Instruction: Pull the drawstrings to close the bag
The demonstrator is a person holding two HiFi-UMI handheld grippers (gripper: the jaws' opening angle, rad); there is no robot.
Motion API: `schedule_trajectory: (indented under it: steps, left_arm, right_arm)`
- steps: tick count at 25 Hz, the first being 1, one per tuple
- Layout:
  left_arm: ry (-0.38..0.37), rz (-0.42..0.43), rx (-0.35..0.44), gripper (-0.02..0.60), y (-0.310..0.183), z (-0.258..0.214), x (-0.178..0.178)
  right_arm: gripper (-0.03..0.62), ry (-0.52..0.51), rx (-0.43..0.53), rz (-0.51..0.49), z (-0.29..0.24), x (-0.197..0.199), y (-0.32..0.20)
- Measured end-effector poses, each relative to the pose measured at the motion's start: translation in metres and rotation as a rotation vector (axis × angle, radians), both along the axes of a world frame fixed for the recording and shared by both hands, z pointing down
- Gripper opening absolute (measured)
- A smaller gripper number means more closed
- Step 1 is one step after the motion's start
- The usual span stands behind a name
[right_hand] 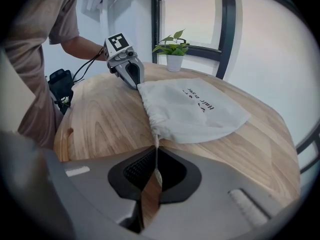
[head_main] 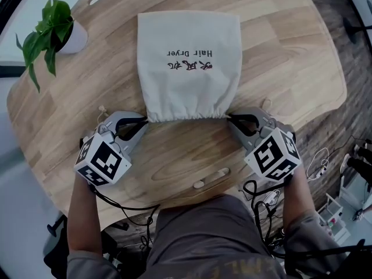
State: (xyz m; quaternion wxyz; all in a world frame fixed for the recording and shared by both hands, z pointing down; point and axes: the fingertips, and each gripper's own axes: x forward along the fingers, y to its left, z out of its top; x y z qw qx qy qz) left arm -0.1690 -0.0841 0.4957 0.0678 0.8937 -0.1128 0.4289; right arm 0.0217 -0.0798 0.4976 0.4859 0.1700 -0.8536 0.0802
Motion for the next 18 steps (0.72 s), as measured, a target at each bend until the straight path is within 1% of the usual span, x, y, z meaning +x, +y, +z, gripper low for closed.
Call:
schedule_trajectory:
  steps: [3,5,9,12,15,18]
  left_arm:
    - [-0.021,0.038,0.032,0.014,0.001,0.000,0.000]
    - [-0.034,0.045,0.031,0.012,0.000,0.001,-0.001]
    - [-0.039,0.006,-0.001,0.009,-0.003,0.000,-0.006]
    - [-0.041,-0.009,-0.005,0.009,-0.005,-0.002,-0.010]
    - [-0.027,-0.044,-0.026,0.009,-0.011,-0.005,-0.016]
    - [-0.025,-0.062,-0.053,0.008,-0.014,-0.005,-0.019]
  right_arm:
    - [0.041,0.024,-0.001,-0.009,0.001,-0.001,-0.001]
    - [0.041,0.032,-0.011,-0.014,0.001,-0.001,-0.001]
    - [0.037,0.016,-0.015,-0.006,-0.001,0.000,-0.003]
    - [0.035,0.012,-0.008,-0.003,-0.003,0.003,-0.002]
    - [0.035,-0.006,-0.018,0.020,-0.005,0.015,-0.002]
    - [0.035,-0.012,-0.024,0.039,-0.006,0.035,-0.002]
